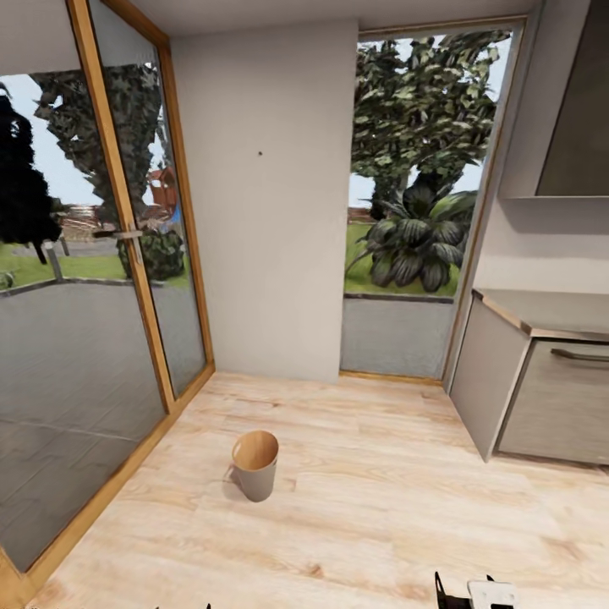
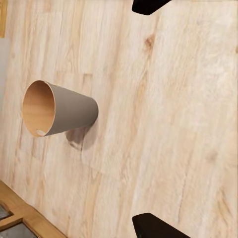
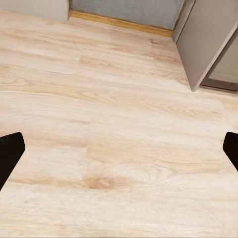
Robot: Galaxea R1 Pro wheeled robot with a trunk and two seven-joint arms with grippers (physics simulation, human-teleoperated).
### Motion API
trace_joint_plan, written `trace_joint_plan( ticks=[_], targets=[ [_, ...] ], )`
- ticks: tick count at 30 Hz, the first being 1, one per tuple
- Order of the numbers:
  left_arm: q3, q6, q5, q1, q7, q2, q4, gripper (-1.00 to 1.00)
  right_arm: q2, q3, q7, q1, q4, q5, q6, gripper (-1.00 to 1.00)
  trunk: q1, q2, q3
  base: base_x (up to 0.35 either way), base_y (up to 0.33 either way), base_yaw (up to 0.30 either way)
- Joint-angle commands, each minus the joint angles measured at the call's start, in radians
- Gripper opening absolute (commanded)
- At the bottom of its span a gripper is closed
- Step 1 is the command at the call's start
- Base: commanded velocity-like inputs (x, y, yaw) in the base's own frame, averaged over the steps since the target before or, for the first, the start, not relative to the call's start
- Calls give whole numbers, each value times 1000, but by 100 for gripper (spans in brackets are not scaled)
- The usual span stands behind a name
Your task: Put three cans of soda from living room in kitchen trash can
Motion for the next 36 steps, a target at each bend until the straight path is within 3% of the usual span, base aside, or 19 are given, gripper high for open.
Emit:
trace_joint_plan(
  ticks=[1, 10, 36],
  targets=[
    [0, 0, 0, 0, 0, 0, 0, 100, 1, 0, -1, 0, 0, 0, 0, 100, 0, 0, 0, 118, -146, 142],
    [0, 0, 1, 0, 0, 0, 0, 100, 27, -3, -5, -1, 0, -1, 0, 100, 0, 0, 0, 118, -146, 228],
    [0, 0, 0, 0, 0, -1, 0, 100, 27, -3, -6, -1, 1, 0, 0, 100, 0, 0, 6, 118, -144, 232]
  ],
)
